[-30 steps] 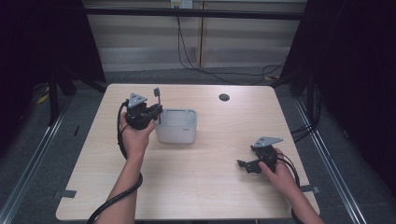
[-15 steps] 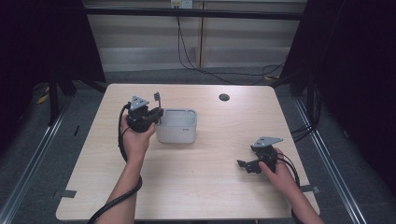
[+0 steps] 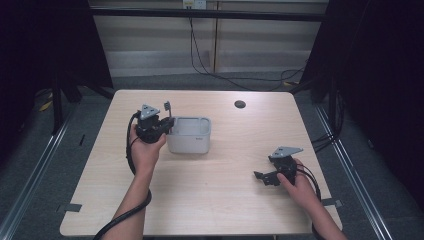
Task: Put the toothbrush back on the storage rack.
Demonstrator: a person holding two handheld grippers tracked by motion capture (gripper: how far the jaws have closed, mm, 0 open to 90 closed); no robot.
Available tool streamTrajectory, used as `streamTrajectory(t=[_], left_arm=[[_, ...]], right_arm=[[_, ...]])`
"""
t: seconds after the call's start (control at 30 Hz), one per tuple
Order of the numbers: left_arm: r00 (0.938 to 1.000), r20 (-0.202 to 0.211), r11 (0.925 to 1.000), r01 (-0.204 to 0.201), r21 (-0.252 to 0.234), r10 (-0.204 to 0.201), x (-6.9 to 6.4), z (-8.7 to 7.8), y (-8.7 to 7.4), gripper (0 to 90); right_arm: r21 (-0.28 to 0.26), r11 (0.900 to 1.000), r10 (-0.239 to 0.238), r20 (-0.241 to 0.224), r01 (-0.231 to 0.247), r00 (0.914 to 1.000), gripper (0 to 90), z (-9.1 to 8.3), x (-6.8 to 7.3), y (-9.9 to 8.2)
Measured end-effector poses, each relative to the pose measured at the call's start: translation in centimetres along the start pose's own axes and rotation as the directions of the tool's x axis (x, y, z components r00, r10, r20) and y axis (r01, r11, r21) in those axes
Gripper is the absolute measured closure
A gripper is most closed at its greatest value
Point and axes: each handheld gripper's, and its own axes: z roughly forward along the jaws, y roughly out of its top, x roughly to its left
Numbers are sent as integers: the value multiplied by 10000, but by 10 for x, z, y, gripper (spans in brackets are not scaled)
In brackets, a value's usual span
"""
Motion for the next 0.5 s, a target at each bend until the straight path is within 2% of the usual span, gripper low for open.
streamTrajectory(t=[0.5], left_arm=[[10000, 36, 10000, 19, 17, -19, -2, 1, -3, 790]], right_arm=[[1, 10000, 0, 4, 0, 10000, 100, 0, 0, 0]])
